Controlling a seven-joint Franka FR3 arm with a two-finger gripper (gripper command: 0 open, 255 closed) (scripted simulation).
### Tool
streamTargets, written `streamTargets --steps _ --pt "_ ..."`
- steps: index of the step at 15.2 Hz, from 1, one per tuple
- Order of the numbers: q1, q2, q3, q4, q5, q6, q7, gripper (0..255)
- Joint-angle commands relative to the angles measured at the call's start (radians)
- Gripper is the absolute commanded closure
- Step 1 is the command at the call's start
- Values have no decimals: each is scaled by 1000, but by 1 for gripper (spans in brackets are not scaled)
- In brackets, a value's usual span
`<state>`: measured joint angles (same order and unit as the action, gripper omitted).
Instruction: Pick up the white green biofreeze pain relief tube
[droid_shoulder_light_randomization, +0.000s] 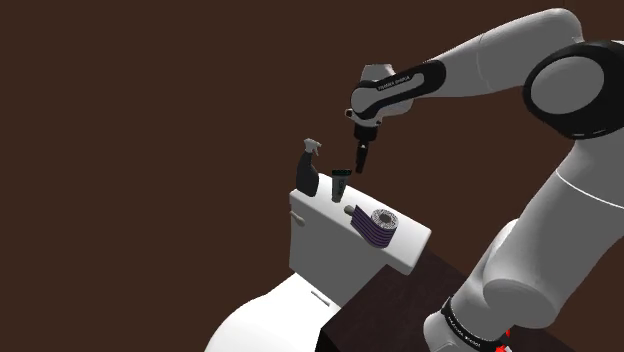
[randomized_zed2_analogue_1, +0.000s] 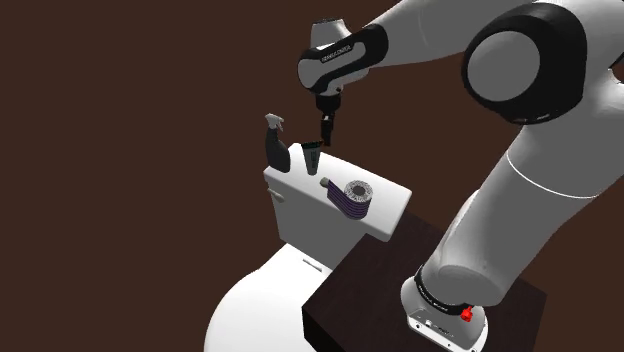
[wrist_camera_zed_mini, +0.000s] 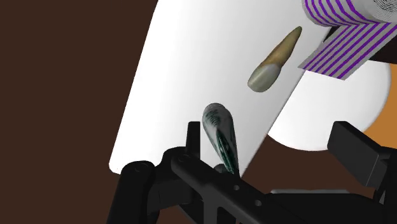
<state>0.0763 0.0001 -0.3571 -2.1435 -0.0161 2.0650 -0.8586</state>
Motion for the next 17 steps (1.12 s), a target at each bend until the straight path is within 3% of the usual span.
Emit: streamTargets --steps 1,11,12,17 --pt "-4 86 -4 57 47 23 -92 0" --pt "-15 175 5 43 91 121 -143 0" --pt "-15 175 4 44 91 120 -144 255" --pt "-15 175 4 44 91 120 -144 255"
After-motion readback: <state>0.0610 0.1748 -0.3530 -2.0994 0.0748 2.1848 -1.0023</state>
